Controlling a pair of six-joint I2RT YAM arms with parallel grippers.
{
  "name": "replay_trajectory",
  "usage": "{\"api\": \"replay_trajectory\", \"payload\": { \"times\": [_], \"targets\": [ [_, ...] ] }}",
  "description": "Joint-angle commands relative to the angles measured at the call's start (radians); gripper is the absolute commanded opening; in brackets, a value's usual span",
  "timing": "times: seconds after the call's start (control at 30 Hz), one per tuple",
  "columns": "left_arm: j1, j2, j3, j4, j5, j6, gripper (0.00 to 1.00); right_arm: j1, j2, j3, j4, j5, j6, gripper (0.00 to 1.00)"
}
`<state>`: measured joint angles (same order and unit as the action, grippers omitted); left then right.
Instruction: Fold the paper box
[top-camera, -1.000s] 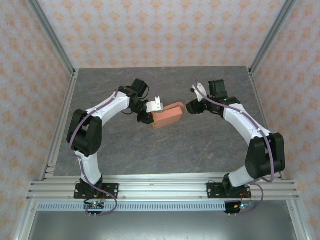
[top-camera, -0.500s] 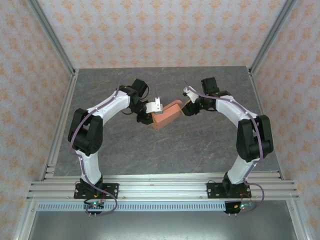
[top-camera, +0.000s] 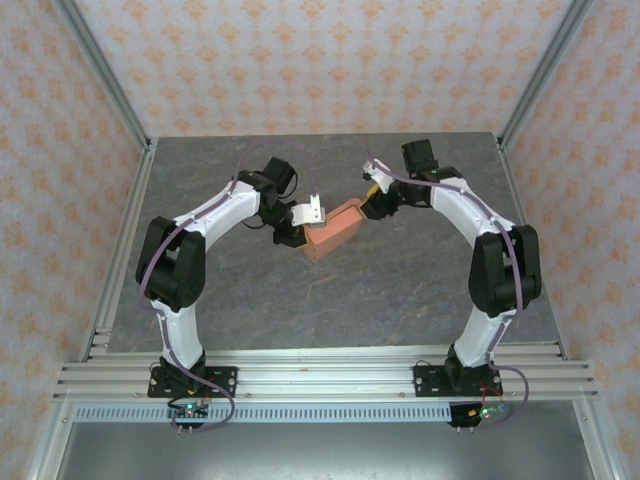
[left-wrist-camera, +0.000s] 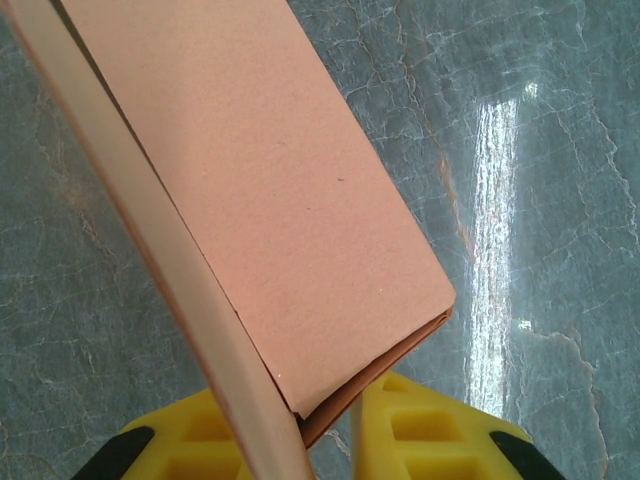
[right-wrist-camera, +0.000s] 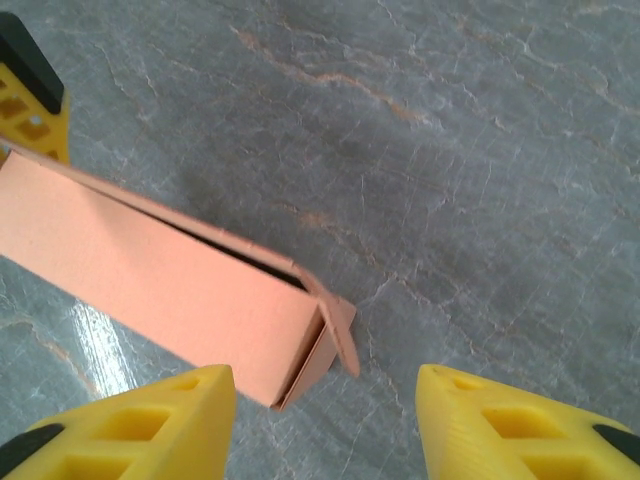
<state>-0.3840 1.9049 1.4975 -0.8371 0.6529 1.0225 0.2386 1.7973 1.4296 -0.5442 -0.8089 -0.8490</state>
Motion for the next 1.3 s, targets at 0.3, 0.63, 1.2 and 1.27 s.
{"api": "replay_trajectory", "payload": {
  "times": [0.3,0.63,1.2,1.27],
  "targets": [
    [0.004,0.023,0.003,-0.040,-0.034,-0.017,0.16,0.008,0.163,0.189,-0.174,-0.110,-0.098,0.40],
    [0.004,0.021,0.000,-0.027,-0.041,-0.037,0.16,0.050,0.117,0.121,-0.112,-0.020,0.024,0.10],
    [0.004,-0.023,-0.025,0.052,-0.059,-0.177,0.42,0.170,0.005,-0.030,0.033,0.380,0.490,0.00],
    [0.004,-0.031,-0.031,0.057,-0.060,-0.187,0.45,0.178,0.005,-0.031,0.033,0.403,0.515,0.00]
  ]
}}
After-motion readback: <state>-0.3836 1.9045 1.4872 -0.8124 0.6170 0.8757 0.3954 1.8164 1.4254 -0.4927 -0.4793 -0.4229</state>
